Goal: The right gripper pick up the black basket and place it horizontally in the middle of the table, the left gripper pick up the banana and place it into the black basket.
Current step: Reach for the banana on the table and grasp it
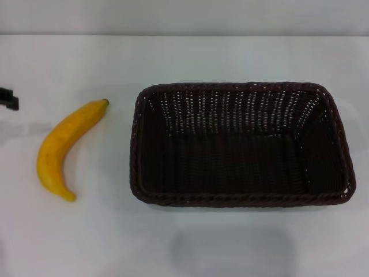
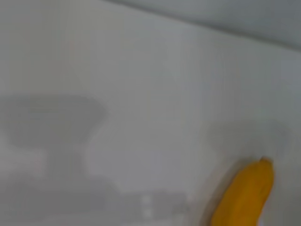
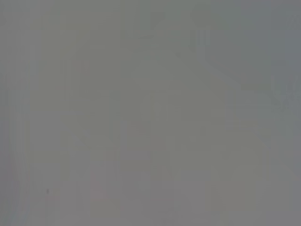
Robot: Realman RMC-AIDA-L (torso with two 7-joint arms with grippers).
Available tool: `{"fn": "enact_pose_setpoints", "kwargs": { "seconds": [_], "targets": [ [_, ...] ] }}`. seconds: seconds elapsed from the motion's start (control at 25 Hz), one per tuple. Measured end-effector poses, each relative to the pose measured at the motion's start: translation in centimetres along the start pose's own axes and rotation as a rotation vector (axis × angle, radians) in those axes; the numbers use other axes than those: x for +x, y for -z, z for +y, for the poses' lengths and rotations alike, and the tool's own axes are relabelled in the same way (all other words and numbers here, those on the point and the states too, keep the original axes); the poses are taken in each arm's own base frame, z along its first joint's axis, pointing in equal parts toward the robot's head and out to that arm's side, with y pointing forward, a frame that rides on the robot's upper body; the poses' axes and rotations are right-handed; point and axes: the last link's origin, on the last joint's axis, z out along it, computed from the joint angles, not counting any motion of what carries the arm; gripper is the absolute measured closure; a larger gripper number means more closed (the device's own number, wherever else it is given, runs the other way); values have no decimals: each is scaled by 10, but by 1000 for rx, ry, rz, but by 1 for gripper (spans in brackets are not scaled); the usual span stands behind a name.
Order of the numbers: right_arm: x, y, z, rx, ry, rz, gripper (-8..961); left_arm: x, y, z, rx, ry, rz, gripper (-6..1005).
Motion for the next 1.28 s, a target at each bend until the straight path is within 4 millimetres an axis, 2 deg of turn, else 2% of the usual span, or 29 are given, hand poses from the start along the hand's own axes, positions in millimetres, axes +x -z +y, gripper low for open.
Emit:
{"fn": "enact_pose_setpoints", "kwargs": {
  "seconds": [0.12, 0.24, 0.56, 1.0, 1.28],
  "targets": [
    [-1, -4, 3, -6, 16, -9, 292, -4, -6, -1, 2, -29, -53, 112],
    [1, 2, -1, 14, 15, -11, 293, -6, -26, 7, -17, -62, -135, 114],
    [10, 12, -5, 35, 0, 5, 295, -14, -62, 15, -26, -84, -171, 119],
    [20, 14, 2, 14, -11, 32, 297, -17, -81, 16, -25, -99, -166, 125],
    [26, 17, 4, 15, -23, 46, 297, -15, -96, 25, 4, -141, -189, 129]
  ]
}}
